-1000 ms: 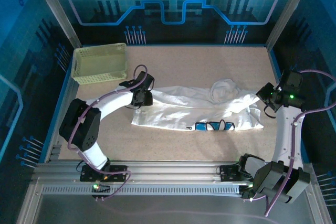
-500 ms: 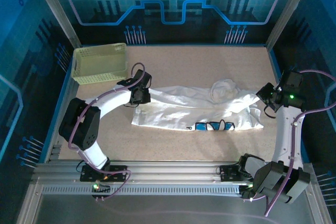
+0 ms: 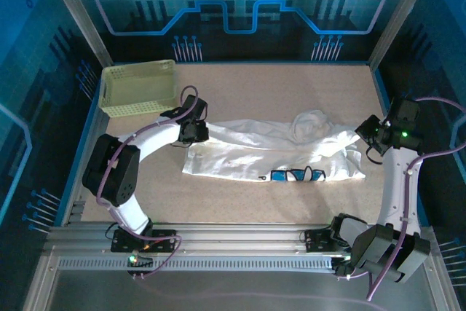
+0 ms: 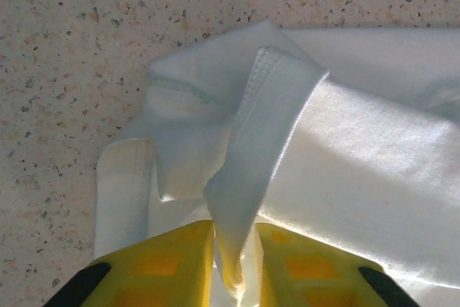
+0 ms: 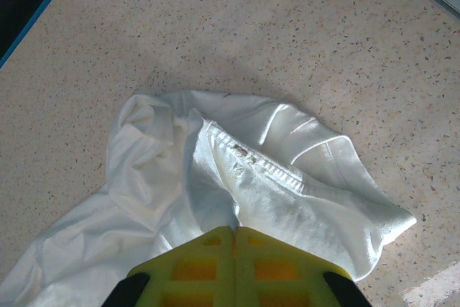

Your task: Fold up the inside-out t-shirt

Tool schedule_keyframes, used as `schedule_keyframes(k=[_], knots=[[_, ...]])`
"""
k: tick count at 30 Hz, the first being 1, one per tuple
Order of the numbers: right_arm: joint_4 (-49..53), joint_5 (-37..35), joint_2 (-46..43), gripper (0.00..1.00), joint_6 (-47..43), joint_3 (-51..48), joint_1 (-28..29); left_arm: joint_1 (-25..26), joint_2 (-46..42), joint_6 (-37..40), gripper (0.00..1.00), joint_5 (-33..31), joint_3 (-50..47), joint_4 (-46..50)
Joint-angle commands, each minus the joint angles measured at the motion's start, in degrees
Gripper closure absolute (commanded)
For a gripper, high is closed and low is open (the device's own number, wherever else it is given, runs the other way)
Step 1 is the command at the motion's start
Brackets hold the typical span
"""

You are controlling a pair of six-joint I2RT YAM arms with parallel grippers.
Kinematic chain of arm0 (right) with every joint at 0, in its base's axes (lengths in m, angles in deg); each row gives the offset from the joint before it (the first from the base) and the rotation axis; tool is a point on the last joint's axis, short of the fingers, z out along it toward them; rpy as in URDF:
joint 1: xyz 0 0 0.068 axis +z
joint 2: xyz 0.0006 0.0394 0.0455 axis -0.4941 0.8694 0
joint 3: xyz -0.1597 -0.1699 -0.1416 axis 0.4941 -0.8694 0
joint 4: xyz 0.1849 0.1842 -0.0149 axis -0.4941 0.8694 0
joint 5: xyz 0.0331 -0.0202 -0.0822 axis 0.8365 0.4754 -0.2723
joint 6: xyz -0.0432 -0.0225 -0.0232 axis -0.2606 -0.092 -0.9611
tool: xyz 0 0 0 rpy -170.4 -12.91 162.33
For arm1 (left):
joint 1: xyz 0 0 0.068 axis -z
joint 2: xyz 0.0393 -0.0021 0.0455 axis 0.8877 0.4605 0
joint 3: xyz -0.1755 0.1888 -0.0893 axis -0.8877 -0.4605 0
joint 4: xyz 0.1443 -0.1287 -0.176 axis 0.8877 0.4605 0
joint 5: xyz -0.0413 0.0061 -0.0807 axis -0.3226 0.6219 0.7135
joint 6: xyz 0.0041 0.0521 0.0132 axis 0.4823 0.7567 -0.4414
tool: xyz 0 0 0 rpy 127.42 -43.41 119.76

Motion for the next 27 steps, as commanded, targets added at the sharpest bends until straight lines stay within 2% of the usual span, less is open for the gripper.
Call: schedule_keyframes(k=[1, 5, 10, 13, 15, 19, 23, 27], knots=[[0.15, 0.13, -0.97, 1.00, -0.40, 0.60, -0.93, -0.29, 0.46, -0.67, 0.74, 1.57, -1.03, -0.08], [0.22, 0.37, -0.89, 1.00, -0.37, 0.89, -0.97, -0.34, 1.24, -0.99, 0.75, 1.83, -1.43, -0.27], [0.64, 0.15, -0.96, 1.00, -0.37, 1.33, -0.98, -0.29, 1.09, -0.96, 0.87, 1.83, -0.96, -0.12], [1.17, -0.70, -1.33, 1.00, 0.11, 2.09, -1.03, -0.34, -0.43, -0.76, 0.98, 1.62, -0.52, 0.71], [1.92, -0.70, -1.82, 1.00, 0.71, 3.69, -1.31, -0.40, -3.71, -0.55, 1.00, 1.57, -1.07, 0.72], [4.69, 0.17, -1.81, 1.00, 2.12, 10.83, -2.08, -2.40, -16.07, 0.37, 1.00, 5.09, -1.87, 0.23], [8.51, 2.05, -1.15, 1.00, 3.65, 22.70, -4.03, -6.14, -29.25, 0.55, 1.00, 10.43, 0.45, -0.39], [11.99, 5.46, 0.15, 1.00, 5.39, 35.91, -8.09, -8.20, -36.79, 1.43, 1.00, 15.61, 5.78, -0.90]])
